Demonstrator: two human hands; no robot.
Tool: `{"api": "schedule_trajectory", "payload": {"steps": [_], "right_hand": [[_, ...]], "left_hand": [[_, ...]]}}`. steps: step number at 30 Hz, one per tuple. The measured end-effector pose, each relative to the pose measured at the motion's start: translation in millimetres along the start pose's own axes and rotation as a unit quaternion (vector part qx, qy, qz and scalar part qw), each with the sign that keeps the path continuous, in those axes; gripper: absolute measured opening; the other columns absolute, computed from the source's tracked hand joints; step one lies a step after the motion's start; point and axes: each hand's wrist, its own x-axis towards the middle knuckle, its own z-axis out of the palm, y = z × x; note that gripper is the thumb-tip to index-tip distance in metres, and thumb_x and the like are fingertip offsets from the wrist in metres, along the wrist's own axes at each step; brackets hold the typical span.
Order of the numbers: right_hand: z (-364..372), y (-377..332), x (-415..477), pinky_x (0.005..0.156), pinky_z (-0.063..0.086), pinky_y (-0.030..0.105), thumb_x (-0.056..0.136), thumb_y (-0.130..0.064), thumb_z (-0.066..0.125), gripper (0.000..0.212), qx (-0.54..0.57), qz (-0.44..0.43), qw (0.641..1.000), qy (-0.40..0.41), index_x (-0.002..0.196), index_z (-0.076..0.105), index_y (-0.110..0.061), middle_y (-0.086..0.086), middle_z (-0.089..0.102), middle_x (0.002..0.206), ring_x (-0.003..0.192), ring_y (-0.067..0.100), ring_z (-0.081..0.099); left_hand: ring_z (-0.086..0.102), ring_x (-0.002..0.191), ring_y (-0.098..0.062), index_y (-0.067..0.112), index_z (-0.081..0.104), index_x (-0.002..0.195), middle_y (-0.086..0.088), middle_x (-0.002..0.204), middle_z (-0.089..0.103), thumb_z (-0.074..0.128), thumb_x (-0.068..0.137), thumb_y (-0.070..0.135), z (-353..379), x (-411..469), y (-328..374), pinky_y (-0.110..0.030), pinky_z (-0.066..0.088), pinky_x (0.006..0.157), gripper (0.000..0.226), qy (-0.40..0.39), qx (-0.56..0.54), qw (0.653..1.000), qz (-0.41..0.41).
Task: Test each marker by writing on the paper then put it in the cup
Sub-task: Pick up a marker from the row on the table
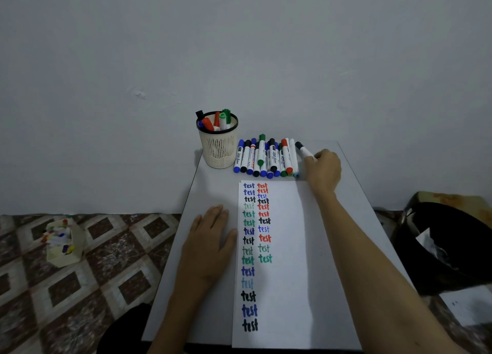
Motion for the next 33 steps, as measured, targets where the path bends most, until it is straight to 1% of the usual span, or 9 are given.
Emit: {"api": "schedule_trajectory", "payload": {"steps": [2,5,8,11,16,19,22,26,33], "right_hand": [[-11.7,-2.4,-7.4,0.065,0.040,0.029,0.090,-0.015,0.058,0.015,0.085,0.006,0.995,0.050,0.097,0.062,-0.003,0.008,0.056,0.097,0.081,0.020,0.054],[-30.0,-7.8,-22.4,0.063,0.048,0.022,0.087,-0.013,0.062,0.015,0.240,0.005,0.967,0.083,0.100,0.066,-0.006,0.010,0.063,0.100,0.080,0.016,0.059],[-52.2,-15.6,-47.4,0.063,0.056,0.024,0.085,-0.007,0.068,0.014,0.378,0.018,0.925,0.030,0.099,0.069,-0.008,0.008,0.066,0.093,0.069,0.008,0.063],[-76.7,-23.8,-84.4,0.066,0.058,0.026,0.087,-0.004,0.067,0.010,0.468,0.040,0.881,-0.060,0.097,0.069,-0.004,0.007,0.068,0.085,0.071,0.012,0.066],[-93.0,-19.1,-144.6,0.056,0.058,0.027,0.096,-0.012,0.054,0.014,0.496,0.030,0.840,-0.219,0.097,0.059,0.001,0.011,0.068,0.081,0.063,0.019,0.066],[-90.9,-16.8,-168.6,0.057,0.059,0.032,0.095,-0.015,0.055,0.019,0.494,0.041,0.822,-0.280,0.099,0.058,0.003,0.019,0.069,0.086,0.064,0.024,0.067],[-86.1,-18.6,-185.7,0.050,0.053,0.031,0.088,-0.011,0.067,0.015,0.504,0.048,0.803,-0.315,0.089,0.056,0.000,0.021,0.065,0.081,0.060,0.024,0.062],[-80.3,-18.2,-192.8,0.042,0.042,0.026,0.077,0.005,0.075,0.028,0.506,0.065,0.794,-0.331,0.075,0.049,-0.007,0.019,0.059,0.069,0.051,0.023,0.054],[-79.6,-23.8,-189.5,0.045,0.036,0.027,0.078,0.006,0.071,0.029,0.527,0.069,0.767,-0.358,0.076,0.046,-0.009,0.015,0.058,0.064,0.047,0.023,0.050]], "left_hand": [[0.011,0.128,0.004,0.019,0.034,0.142,0.005,0.150,0.029,0.013,0.078,0.063,0.2,-0.6,0.4,-0.022,0.006,0.111,0.081,0.002,0.004,1.000,0.001],[0.018,0.135,-0.003,0.019,0.035,0.142,0.005,0.150,0.029,0.012,0.077,0.063,-1.0,0.1,0.8,-0.022,0.006,0.111,0.081,0.003,0.005,1.000,0.000],[0.018,0.137,-0.007,0.019,0.033,0.142,0.005,0.150,0.028,0.017,0.081,0.061,-2.5,-0.2,2.3,-0.021,0.005,0.110,0.076,0.003,0.005,1.000,0.000],[0.017,0.135,-0.003,0.019,0.034,0.142,0.005,0.150,0.028,0.019,0.083,0.061,-1.3,-0.9,1.2,-0.023,0.006,0.112,0.074,0.002,-0.001,1.000,0.007],[0.027,0.131,-0.004,0.020,0.035,0.140,0.004,0.144,0.038,0.028,0.082,0.065,-8.7,-1.8,8.1,-0.033,0.020,0.113,0.073,0.018,-0.075,0.996,0.042],[0.044,0.115,-0.007,0.020,0.041,0.135,0.006,0.129,0.050,0.038,0.085,0.059,-14.5,-6.6,16.8,-0.026,0.037,0.096,0.063,0.007,-0.064,0.991,0.117],[0.053,0.085,-0.004,0.021,0.052,0.121,0.007,0.101,0.059,0.035,0.091,0.051,-12.7,-11.7,15.8,-0.022,0.049,0.074,0.046,0.009,-0.035,0.987,0.159],[0.052,0.077,-0.004,0.018,0.053,0.106,0.007,0.090,0.056,0.033,0.094,0.041,-8.9,-15.4,14.1,-0.014,0.044,0.066,0.032,-0.006,-0.038,0.982,0.187],[0.062,0.074,-0.006,0.022,0.044,0.102,0.004,0.089,0.062,0.033,0.095,0.038,-14.4,-16.4,18.5,-0.009,0.048,0.061,0.021,-0.062,-0.108,0.976,0.177]]}}
